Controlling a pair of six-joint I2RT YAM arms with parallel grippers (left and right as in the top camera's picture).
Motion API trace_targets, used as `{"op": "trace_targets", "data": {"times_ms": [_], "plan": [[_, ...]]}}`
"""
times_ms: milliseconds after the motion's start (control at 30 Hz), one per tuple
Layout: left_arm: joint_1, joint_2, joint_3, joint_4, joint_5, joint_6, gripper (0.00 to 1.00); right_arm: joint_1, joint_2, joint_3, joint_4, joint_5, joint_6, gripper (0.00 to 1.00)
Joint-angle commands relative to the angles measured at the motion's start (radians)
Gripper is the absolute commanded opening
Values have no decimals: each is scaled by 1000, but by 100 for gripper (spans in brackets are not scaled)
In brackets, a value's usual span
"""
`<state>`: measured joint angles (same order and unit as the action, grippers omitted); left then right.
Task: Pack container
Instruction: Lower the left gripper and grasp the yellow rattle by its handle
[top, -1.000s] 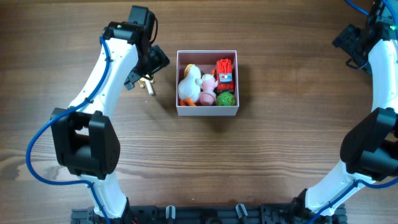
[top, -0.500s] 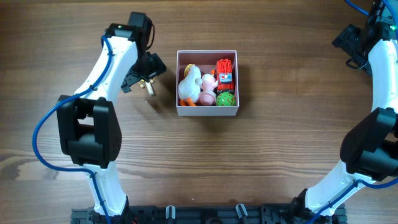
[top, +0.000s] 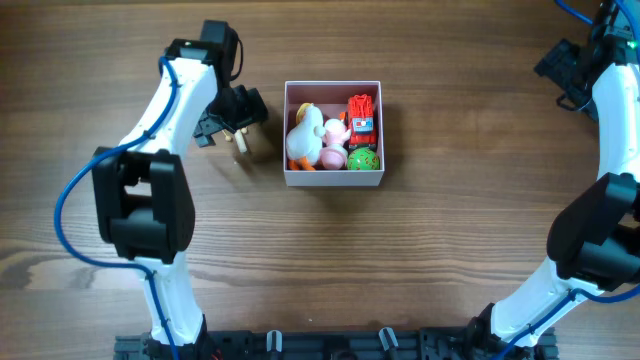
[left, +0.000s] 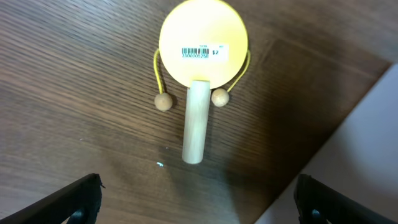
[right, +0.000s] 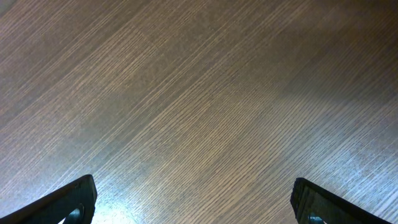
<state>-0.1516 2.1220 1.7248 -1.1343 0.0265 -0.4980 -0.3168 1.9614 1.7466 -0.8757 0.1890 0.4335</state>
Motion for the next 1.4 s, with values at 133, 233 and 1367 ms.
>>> {"op": "trace_targets", "data": {"times_ms": [133,233,1367], "plan": [[-3,29,-6,5,13,23,100,3,-13,-4,1,21,14,100],[-3,44,-6,4,10,23,100,3,-13,-4,1,21,13,100],[-3,122,-6,22,11,42,100,3,-13,-4,1,21,14,100]]}}
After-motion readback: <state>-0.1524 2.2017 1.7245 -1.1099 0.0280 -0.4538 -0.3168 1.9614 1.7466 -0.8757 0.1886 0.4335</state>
